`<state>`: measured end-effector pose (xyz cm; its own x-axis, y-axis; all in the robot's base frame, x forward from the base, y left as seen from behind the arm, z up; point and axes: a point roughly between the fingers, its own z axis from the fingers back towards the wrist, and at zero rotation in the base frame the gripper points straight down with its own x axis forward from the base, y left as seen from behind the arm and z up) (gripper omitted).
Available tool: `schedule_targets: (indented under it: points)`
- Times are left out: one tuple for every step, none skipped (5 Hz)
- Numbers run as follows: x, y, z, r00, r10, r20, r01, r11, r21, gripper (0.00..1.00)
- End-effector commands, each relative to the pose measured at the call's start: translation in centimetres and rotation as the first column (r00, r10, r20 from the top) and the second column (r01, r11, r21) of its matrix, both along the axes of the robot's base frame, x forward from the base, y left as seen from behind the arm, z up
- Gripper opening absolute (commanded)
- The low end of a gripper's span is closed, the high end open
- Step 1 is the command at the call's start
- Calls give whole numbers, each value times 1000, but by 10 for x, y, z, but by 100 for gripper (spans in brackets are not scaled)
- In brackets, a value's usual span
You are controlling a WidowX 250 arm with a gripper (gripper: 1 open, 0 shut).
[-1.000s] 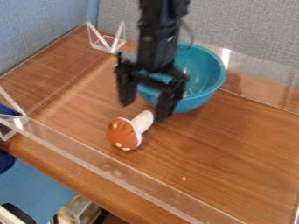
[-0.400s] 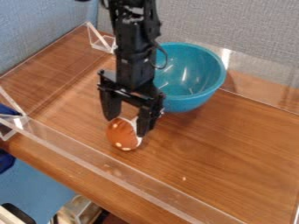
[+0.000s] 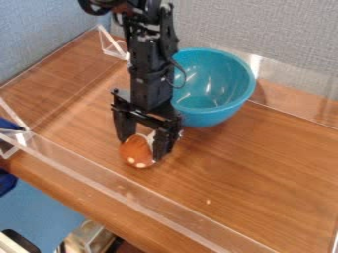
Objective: Put the mushroom in the blue bowl
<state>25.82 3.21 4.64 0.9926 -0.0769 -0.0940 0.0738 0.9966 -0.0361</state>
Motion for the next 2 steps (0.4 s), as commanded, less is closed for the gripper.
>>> schedule_targets:
  points:
    - [6,4,-1,1000,-2,20,3,1000,-3,100]
    - [9,5,-4,1000,-1,21,1,1000,-5,100]
